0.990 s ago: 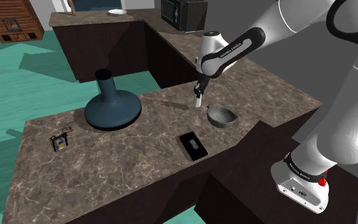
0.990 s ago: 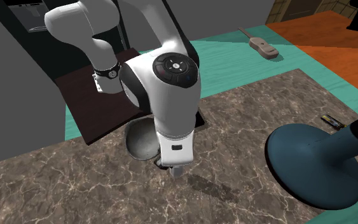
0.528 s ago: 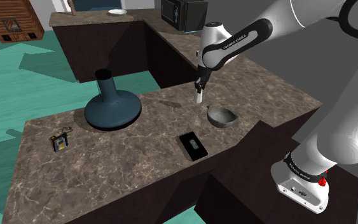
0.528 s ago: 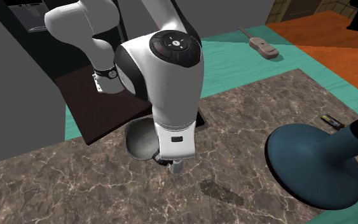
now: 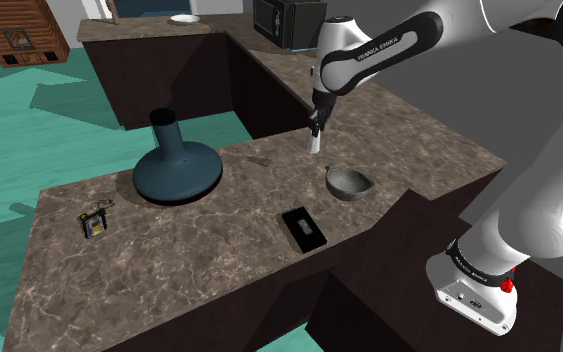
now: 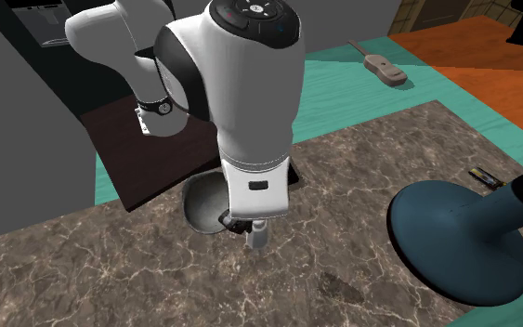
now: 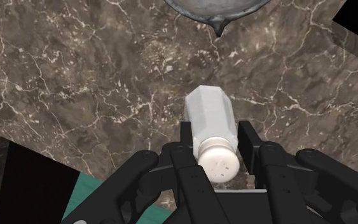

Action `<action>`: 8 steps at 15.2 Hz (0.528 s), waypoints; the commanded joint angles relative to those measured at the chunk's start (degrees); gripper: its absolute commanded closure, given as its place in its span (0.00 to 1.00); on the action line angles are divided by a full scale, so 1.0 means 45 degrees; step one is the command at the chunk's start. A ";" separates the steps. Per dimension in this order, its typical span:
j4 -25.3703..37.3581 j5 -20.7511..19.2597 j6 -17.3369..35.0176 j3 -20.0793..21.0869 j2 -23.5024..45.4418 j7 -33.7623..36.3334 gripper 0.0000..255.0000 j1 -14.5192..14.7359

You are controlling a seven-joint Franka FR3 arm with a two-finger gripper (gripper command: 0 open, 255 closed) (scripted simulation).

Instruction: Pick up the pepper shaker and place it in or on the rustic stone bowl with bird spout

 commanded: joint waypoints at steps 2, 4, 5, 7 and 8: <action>0.0215 0.0036 -0.0493 -0.0001 -0.0275 -0.0066 1.00 -0.0009; 0.0371 0.0058 -0.0815 0.0002 -0.0442 -0.0095 1.00 -0.0008; 0.0453 0.0068 -0.0977 0.0004 -0.0521 -0.0110 1.00 -0.0007; 0.0625 0.0088 -0.1300 0.0007 -0.0674 -0.0137 1.00 -0.0005; 0.0673 0.0093 -0.1387 0.0008 -0.0713 -0.0144 1.00 -0.0005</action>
